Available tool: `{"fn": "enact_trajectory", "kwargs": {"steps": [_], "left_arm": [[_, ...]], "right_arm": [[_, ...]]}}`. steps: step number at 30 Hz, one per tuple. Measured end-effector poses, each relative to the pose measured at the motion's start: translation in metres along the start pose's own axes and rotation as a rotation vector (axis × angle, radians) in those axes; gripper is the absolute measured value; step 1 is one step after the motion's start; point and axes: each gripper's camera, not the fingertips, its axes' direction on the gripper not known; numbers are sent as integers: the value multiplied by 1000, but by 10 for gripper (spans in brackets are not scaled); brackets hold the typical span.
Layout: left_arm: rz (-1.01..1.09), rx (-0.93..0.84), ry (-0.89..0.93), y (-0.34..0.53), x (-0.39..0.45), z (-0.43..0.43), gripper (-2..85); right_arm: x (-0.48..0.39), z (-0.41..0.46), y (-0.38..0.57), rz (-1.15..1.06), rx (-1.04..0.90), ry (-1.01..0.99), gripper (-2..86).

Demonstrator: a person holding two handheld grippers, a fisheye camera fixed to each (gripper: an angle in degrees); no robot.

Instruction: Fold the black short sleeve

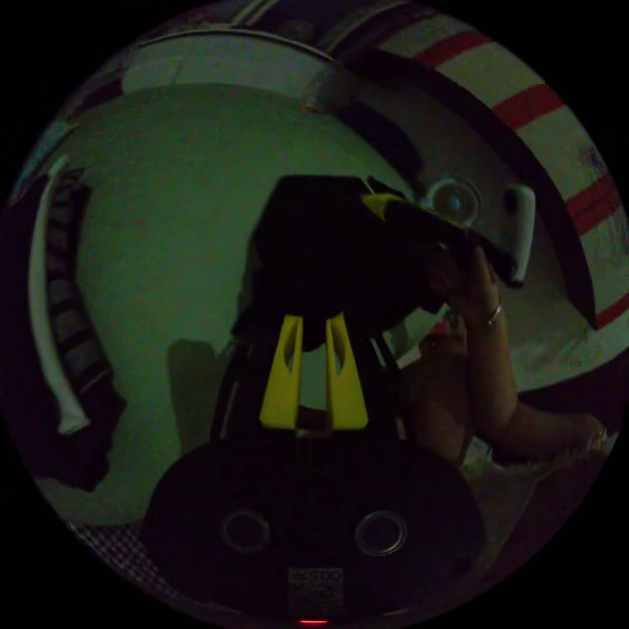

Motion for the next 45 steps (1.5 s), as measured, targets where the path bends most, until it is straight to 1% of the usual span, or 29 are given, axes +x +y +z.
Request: {"fn": "enact_trajectory", "kwargs": {"steps": [3,9,11,14,16,19,21,23,24,26,28,29,32,34,37,41,45], "left_arm": [[74,-49,-91,0,21,16,68],[154,-101,-142,5,49,37,70],[171,-110,-148,6,55,42,70],[187,-111,-154,9,63,48,69],[185,-95,-144,12,66,49,67],[182,-85,-116,15,67,50,68],[181,-84,-97,16,68,50,69],[177,-80,-77,16,67,48,71],[171,-71,-67,16,67,46,73],[159,-49,-48,15,66,41,75],[146,23,-36,16,67,31,79],[144,42,-39,16,68,28,81],[119,140,-94,18,69,16,101],[95,164,-188,17,69,13,134],[93,172,-247,15,70,13,159],[142,116,-184,10,76,27,187],[171,24,-64,5,85,47,182]], "right_arm": [[-20,17,-9,-35,-32,26,118],[-72,67,-25,-186,-135,113,131],[-92,86,-30,-239,-200,59,137],[-112,106,-36,-282,-258,30,141],[-120,123,-37,-318,-336,86,136],[-124,144,-37,-329,-444,209,78],[-123,140,-40,-305,-420,233,35],[-117,117,-47,-227,-310,204,1],[-114,110,-49,-203,-274,195,-1],[-99,80,-51,-68,-136,147,-8],[-84,60,-48,39,-39,94,-9],[-74,49,-46,107,8,50,-10],[-55,30,-40,214,92,-35,-10],[-48,23,-37,246,129,-86,-11],[-40,16,-33,282,180,-190,-11],[-39,20,-34,310,178,-275,-14],[-47,27,-40,302,125,-235,-15]]}}
